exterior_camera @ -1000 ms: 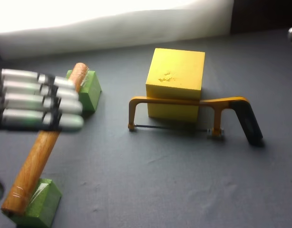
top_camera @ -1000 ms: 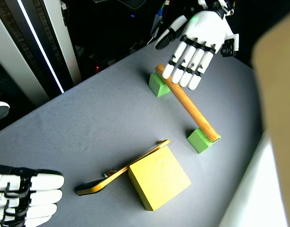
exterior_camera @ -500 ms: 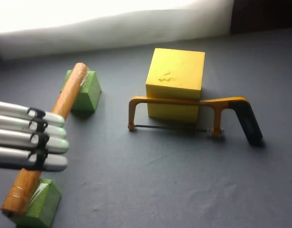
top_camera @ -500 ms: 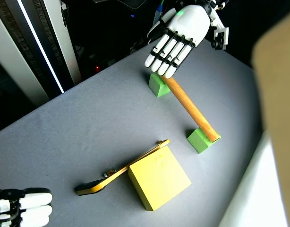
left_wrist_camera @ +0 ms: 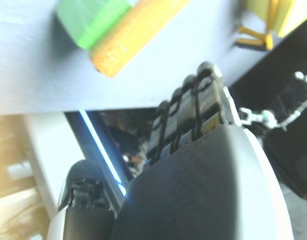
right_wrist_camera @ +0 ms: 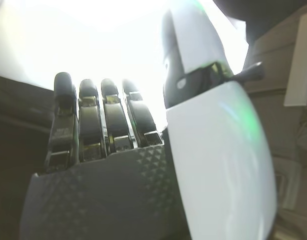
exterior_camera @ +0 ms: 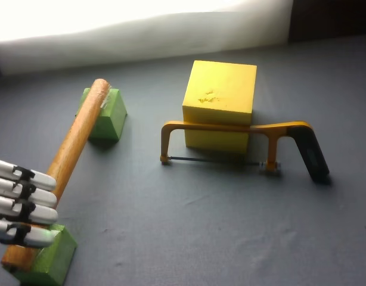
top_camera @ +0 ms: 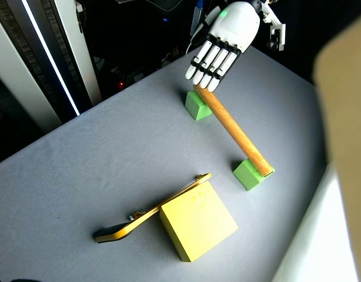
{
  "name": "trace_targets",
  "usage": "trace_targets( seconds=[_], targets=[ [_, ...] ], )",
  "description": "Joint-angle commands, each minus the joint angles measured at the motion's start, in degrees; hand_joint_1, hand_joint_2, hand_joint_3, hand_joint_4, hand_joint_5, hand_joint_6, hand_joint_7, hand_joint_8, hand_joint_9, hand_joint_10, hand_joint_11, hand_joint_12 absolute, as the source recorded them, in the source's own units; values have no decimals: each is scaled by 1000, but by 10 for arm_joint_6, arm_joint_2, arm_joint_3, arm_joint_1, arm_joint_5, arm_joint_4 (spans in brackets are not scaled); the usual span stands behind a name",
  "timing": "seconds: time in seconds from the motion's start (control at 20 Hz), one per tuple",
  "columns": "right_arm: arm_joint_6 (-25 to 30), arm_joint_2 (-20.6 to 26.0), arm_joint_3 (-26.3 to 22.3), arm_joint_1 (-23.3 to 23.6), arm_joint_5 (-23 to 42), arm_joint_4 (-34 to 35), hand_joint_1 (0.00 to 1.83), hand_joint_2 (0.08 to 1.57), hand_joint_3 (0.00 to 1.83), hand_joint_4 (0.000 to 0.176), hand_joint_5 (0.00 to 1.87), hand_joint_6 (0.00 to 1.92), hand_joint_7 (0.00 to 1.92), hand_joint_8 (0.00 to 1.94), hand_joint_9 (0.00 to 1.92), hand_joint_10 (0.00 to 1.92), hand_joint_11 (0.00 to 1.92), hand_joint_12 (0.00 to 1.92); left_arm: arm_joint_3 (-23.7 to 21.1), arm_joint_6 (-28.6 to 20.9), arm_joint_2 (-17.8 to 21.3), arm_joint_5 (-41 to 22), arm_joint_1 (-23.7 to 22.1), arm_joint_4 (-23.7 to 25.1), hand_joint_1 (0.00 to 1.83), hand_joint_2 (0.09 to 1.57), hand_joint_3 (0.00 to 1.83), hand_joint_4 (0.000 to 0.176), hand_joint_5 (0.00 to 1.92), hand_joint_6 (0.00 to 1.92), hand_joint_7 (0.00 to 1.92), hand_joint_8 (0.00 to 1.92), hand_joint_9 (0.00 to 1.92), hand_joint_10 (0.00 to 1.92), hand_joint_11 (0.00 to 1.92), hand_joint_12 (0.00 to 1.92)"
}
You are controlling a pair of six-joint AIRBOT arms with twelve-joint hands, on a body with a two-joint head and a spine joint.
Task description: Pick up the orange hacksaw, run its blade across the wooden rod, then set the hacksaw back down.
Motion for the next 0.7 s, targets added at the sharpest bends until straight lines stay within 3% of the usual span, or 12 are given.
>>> trace_targets(
  seconds=[0.0,0.15,0.45,0.65],
  targets=[
    [-2,-4,3,-4,76,44,988,1066,3,0,94,5,63,4,108,6,0,557,1,-4,3,-16,-2,-33,18,1232,1,0,13,3,0,0,3,1,0,0],
    [-24,-33,9,-45,114,95,974,1067,0,0,91,0,55,4,104,5,0,567,3,-5,1,-14,-2,-10,2,1235,2,0,5,0,0,0,1,0,0,0],
    [1,-81,54,-57,129,95,997,1062,0,0,113,8,92,11,136,13,0,555,7,-5,-2,-1,2,4,0,1229,0,0,11,3,0,0,2,1,14,7],
    [71,-96,87,-23,86,12,971,1085,4,0,94,0,89,0,129,0,0,579,12,-5,-5,1,9,11,0,1234,1,0,3,0,1,0,3,0,4,2]
  ],
)
